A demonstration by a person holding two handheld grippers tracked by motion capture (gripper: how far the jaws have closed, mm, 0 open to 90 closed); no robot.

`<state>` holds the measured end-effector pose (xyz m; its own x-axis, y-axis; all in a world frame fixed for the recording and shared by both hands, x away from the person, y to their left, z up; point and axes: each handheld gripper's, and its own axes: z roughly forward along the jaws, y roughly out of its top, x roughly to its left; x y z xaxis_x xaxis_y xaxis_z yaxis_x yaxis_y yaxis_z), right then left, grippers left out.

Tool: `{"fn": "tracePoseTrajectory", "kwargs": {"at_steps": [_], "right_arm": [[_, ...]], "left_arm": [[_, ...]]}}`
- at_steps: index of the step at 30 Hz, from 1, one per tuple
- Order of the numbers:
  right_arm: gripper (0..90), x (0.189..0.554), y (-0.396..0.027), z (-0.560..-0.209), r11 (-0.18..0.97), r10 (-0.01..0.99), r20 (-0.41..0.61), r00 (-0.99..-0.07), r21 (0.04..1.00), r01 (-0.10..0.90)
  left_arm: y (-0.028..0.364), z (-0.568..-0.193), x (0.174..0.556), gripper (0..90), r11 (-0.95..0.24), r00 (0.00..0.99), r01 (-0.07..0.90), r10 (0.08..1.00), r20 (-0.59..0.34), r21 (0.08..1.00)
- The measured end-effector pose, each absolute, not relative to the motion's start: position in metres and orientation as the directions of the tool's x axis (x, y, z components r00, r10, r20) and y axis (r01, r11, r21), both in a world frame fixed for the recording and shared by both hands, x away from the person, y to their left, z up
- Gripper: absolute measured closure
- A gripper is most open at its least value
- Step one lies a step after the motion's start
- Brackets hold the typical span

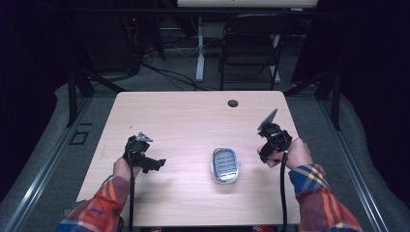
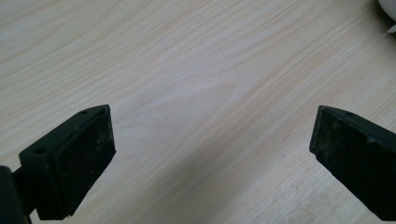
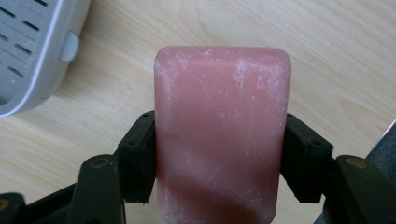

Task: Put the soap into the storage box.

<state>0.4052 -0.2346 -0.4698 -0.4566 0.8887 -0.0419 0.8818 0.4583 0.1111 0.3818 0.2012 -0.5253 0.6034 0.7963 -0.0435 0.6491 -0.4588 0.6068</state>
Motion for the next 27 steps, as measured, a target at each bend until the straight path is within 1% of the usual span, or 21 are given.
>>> {"fn": "tracePoseTrajectory", "kwargs": {"at_steps": [6, 7, 11, 12, 18, 21, 27], "right_arm": [[37.4, 0.407, -0.225, -0.460, 0.494, 0.869, -0.054, -0.491, 0.099, 0.864], [37.4, 0.406, -0.222, -0.459, 0.491, 0.871, -0.052, -0.488, 0.113, 0.864], [37.4, 0.407, -0.219, -0.455, 0.495, 0.868, -0.032, -0.495, 0.121, 0.860], [37.4, 0.408, -0.218, -0.452, 0.511, 0.860, -0.042, -0.509, 0.111, 0.853], [37.4, 0.409, -0.209, -0.448, 0.529, 0.848, -0.040, -0.528, 0.106, 0.842], [37.4, 0.409, -0.204, -0.448, 0.523, 0.851, -0.031, -0.524, 0.131, 0.842], [37.4, 0.409, -0.197, -0.447, 0.539, 0.841, -0.026, -0.540, 0.127, 0.833]], "left_arm": [[0.201, -0.525, 0.381, 0.1, -0.460, 0.604, 0.646, 0.796, -0.041, 0.609], [0.200, -0.524, 0.381, 0.1, -0.469, 0.601, 0.643, 0.799, -0.018, 0.605], [0.198, -0.524, 0.380, 0.1, -0.486, 0.609, 0.636, 0.793, -0.003, 0.599], [0.198, -0.524, 0.380, 0.1, -0.490, 0.609, 0.636, 0.793, 0.002, 0.596], [0.198, -0.524, 0.380, 0.2, -0.492, 0.611, 0.637, 0.791, 0.000, 0.594], [0.196, -0.525, 0.380, 0.3, -0.500, 0.615, 0.637, 0.789, 0.004, 0.587], [0.196, -0.525, 0.380, 0.3, -0.504, 0.619, 0.634, 0.785, 0.005, 0.587]]}}
